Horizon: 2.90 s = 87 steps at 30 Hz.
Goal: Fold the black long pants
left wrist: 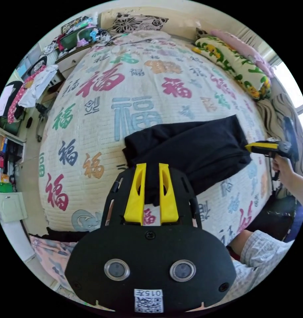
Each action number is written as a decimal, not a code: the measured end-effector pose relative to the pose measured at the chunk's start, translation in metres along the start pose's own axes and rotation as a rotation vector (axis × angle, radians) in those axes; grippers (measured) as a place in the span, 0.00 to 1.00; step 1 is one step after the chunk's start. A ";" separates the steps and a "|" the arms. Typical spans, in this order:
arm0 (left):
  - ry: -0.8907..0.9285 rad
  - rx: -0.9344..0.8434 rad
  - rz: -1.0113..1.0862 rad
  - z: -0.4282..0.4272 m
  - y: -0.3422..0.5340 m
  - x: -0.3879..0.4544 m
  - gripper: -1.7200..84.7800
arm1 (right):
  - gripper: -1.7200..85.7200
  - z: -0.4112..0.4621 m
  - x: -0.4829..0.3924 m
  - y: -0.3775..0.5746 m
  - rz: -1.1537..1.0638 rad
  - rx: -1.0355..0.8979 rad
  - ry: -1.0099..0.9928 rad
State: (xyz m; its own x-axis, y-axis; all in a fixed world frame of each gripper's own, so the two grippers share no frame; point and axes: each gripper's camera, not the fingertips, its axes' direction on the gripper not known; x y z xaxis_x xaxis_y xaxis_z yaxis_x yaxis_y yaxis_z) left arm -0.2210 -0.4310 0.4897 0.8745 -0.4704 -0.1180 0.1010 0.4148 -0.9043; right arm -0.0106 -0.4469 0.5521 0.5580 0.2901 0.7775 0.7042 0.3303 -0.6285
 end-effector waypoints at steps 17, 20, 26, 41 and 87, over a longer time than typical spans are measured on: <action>0.099 -0.087 0.213 0.016 -0.118 0.057 0.12 | 0.09 -0.075 0.126 0.113 0.261 0.015 -0.205; 0.226 -0.071 0.333 0.027 -0.171 0.095 0.14 | 0.12 -0.072 0.148 0.128 0.347 -0.009 -0.279; 0.263 -0.176 0.464 0.080 -0.253 0.162 0.15 | 0.11 -0.073 0.172 0.147 0.405 0.006 -0.419; 0.381 -0.304 0.633 0.111 -0.311 0.203 0.05 | 0.02 -0.113 0.251 0.215 0.430 0.103 -0.605; 0.523 -0.107 -0.155 0.119 -0.152 -0.106 0.11 | 0.02 0.069 0.027 0.012 -0.124 -0.169 -0.291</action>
State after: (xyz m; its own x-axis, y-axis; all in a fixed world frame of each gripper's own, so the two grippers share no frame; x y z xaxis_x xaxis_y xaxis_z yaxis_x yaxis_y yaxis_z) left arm -0.2727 -0.3517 0.6883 0.4981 -0.8552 -0.1434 0.1378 0.2413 -0.9606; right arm -0.0173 -0.3731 0.5640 0.3324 0.5085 0.7943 0.8350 0.2329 -0.4985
